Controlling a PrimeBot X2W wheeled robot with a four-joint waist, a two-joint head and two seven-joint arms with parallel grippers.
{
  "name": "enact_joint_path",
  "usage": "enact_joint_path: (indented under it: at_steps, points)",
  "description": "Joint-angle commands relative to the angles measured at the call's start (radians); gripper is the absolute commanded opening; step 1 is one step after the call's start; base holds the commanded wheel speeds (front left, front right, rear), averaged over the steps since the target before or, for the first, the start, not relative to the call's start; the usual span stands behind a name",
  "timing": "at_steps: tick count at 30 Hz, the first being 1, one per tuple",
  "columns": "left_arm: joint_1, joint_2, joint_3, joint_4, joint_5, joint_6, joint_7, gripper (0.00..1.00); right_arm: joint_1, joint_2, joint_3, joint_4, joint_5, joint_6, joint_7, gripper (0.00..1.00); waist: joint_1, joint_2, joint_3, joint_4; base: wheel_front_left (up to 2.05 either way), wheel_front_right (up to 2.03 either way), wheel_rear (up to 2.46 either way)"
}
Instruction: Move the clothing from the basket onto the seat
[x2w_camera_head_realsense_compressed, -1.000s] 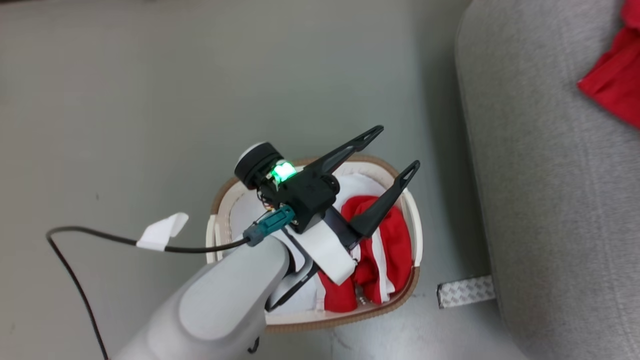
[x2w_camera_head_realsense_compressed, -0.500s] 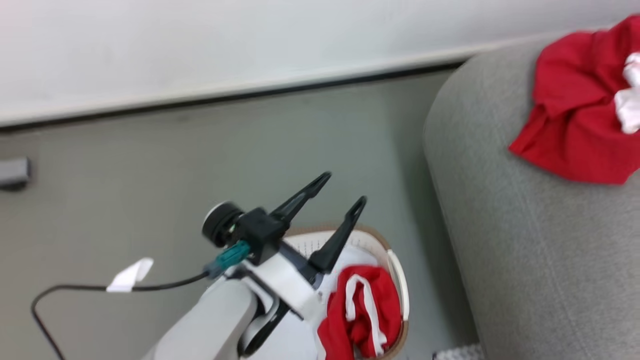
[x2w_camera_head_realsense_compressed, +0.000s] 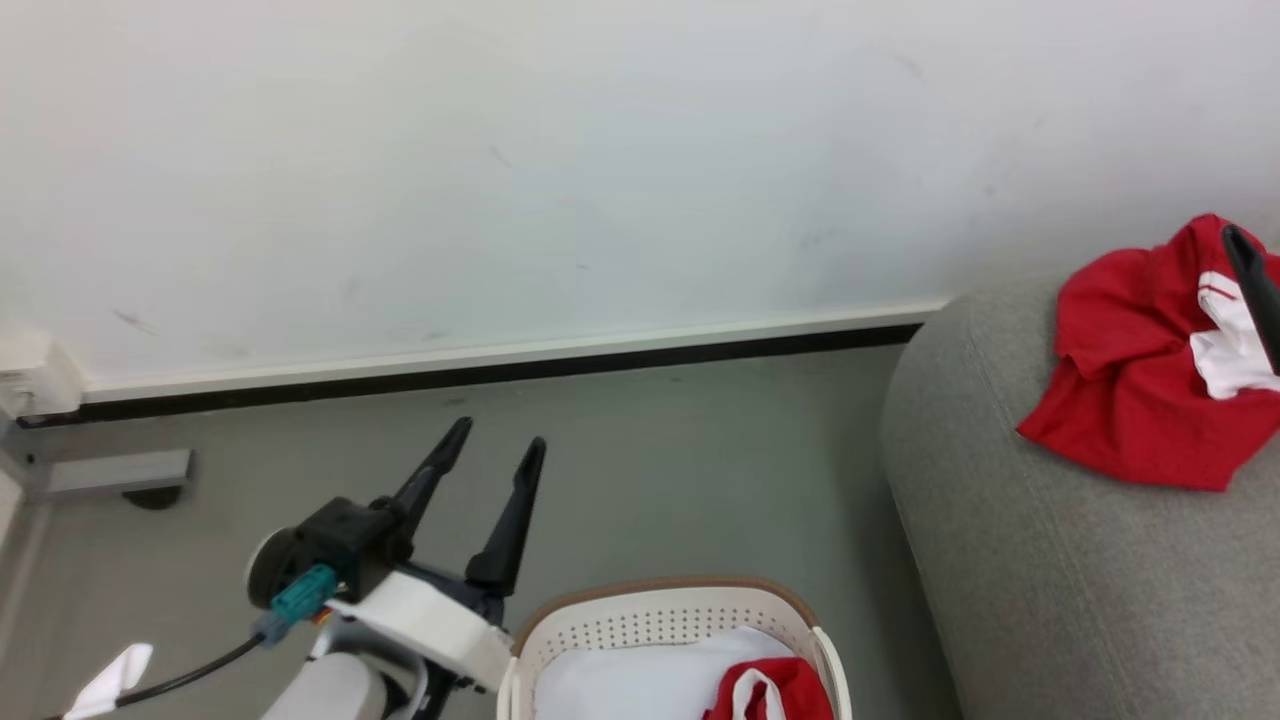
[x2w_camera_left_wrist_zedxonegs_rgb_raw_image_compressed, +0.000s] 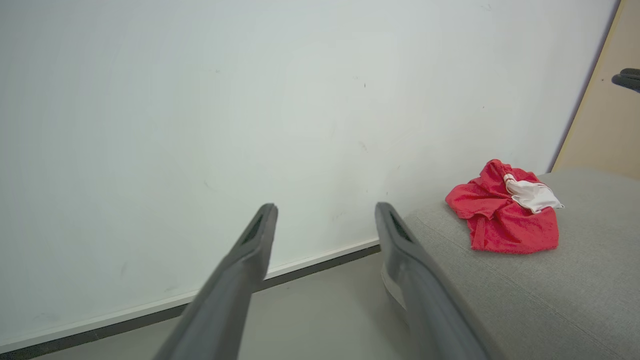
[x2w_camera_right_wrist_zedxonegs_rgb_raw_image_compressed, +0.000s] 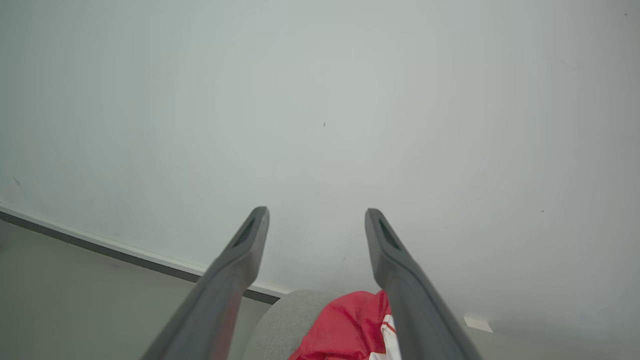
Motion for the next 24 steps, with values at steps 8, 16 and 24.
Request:
enact_joint_path:
  at_steps: [8, 16, 24]
  points:
    - [0.134, -0.013, 0.151, -0.046, 0.039, 0.056, -0.001, 1.0, 0.258, 0.145, -0.365, -0.121, -0.212, -0.002, -0.023, 1.0, 0.0003, 0.0, -0.054, 0.062, 0.0, 0.0, 0.0]
    - [0.279, -0.095, 0.336, -0.071, 0.078, 0.046, -0.001, 1.0, 0.682, 0.409, -0.706, -0.36, -0.502, -0.002, -0.023, 1.0, 0.0003, 0.0, -0.069, 0.072, 0.0, 0.0, 0.0]
    - [0.341, -0.163, 0.434, -0.074, 0.159, -0.017, -0.001, 1.0, 0.811, 0.571, -0.769, -0.399, -0.592, -0.002, -0.023, 1.0, 0.0003, 0.0, -0.056, 0.059, 0.0, 0.0, 0.0]
